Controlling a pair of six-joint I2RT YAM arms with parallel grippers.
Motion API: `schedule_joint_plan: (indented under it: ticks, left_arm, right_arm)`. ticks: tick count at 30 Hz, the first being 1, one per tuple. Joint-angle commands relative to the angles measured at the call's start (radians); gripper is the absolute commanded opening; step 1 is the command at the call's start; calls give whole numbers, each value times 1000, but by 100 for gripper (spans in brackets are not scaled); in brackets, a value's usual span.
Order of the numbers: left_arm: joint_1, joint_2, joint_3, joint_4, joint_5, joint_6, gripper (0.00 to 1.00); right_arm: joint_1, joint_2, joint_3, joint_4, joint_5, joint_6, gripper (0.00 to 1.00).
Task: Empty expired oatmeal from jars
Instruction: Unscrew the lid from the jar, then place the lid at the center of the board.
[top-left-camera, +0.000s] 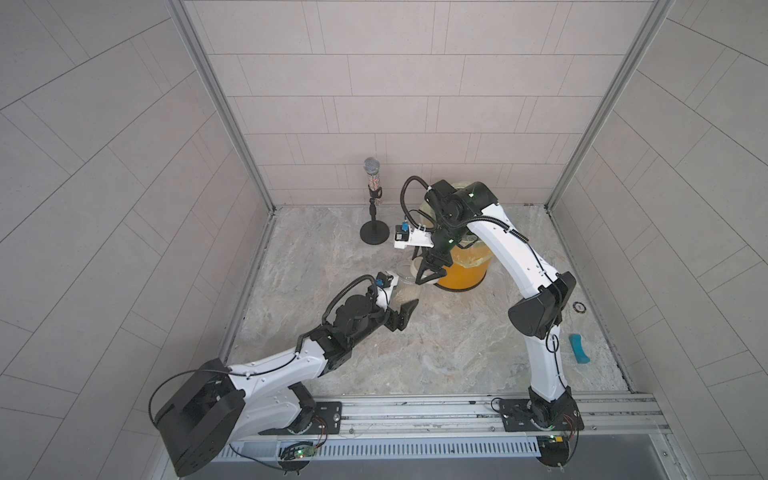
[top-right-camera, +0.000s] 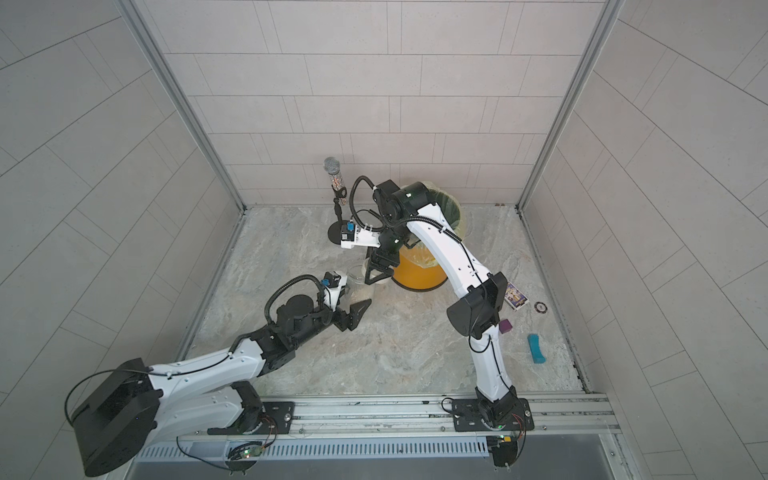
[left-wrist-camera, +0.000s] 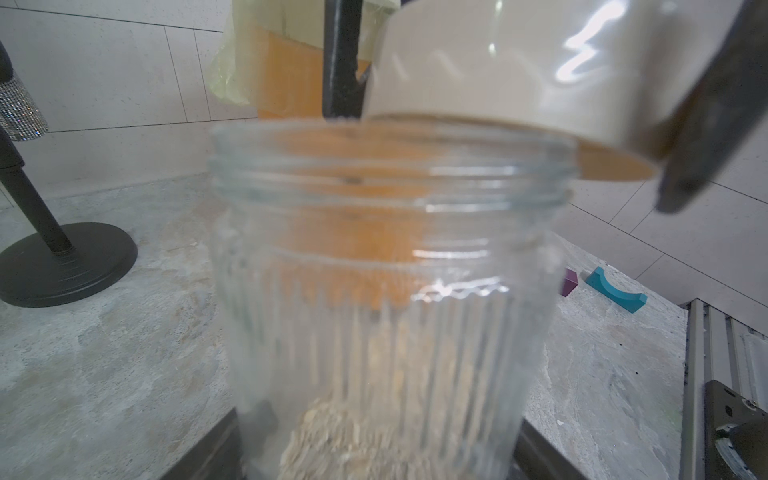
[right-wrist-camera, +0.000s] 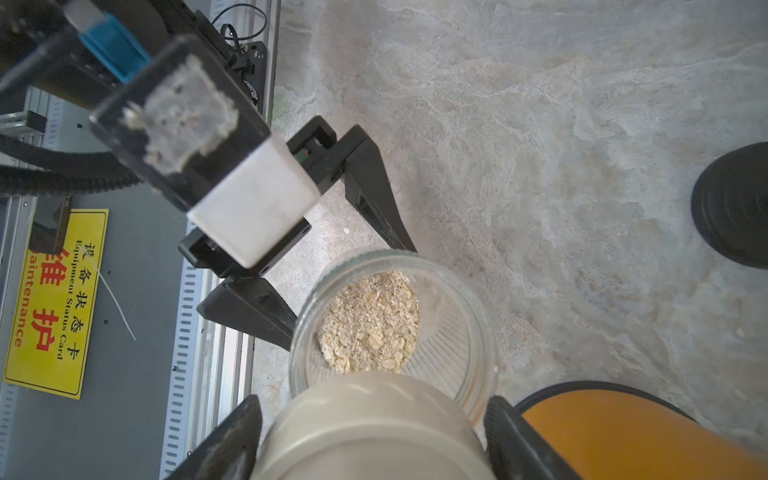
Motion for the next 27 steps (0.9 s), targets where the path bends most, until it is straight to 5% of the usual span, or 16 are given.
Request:
schedule_joint_plan:
  ticks: [1,11,19,27]
  left_arm:
    - [6,-36,10,107,-11,11,0]
    - [7,-41,27,100,-22,38,0]
    - [6,-31,42,110,-19,42,0]
    - [4,-38,55,100,-17,40,0]
  right_arm:
    - [-49,-64,3,-180,23,0,44]
    - [-106,-270,-352,-147,186,-20,42]
    - [-163,-540,-884,142,294,29,43]
    - [-319,-624,-1189,384,332,32,43]
